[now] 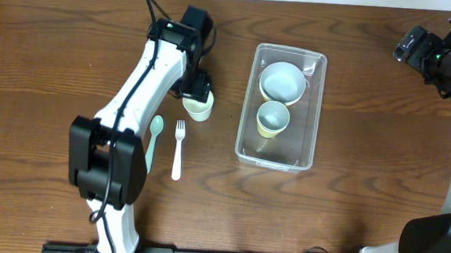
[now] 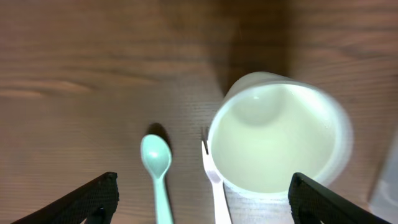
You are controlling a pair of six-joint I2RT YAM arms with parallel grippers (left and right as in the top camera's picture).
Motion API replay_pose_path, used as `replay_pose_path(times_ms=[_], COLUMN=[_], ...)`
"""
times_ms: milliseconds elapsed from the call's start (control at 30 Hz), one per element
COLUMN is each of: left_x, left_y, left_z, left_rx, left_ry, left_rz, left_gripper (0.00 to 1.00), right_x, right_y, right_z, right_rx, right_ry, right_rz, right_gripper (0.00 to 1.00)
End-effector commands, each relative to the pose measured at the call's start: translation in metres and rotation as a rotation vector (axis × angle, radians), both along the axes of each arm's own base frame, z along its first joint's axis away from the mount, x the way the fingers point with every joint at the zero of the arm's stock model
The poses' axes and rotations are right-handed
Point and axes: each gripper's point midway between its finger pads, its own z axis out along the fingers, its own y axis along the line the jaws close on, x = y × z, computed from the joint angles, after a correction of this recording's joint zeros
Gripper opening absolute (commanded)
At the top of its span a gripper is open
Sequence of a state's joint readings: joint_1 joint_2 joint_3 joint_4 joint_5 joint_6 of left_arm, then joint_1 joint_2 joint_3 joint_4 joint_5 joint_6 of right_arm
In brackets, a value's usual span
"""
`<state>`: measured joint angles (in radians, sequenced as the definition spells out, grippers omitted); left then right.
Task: Pack container
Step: 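Grasp the white cup with the left gripper, then stack the white cup into the cups in the container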
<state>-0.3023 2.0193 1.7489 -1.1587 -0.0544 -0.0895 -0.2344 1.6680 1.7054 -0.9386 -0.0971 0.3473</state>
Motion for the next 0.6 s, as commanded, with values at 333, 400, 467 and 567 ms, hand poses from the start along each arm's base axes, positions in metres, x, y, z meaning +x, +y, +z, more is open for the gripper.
replay_pose_path(times_ms=[333, 400, 467, 567], left_x=[0.000, -0.002, -0.004, -0.005], left_y=[-0.010, -0.010, -0.009, -0.009], left_z=[-0.041, -0.037, -0.026, 0.004], left_rx=[-0.122, -0.121, -0.122, -0.134], left_ry=[0.076, 0.077, 0.069, 0.025], left_rz=[0.046, 0.030, 0.019, 0.008], left_gripper=[0.06, 0.06, 0.06, 0.06], right_x=[-0.001, -0.001, -0.001, -0.001], right_y=[-0.004, -0.004, -0.004, -0.004], right_z=[0.000, 0.000, 0.000, 0.000], right_rx=[-0.006, -0.005, -0.006, -0.005], right_ry=[0.001, 0.000, 0.001, 0.000], right_rz=[-0.008, -0.007, -0.008, -0.007], right_gripper=[0.99, 0.99, 0.99, 0.99])
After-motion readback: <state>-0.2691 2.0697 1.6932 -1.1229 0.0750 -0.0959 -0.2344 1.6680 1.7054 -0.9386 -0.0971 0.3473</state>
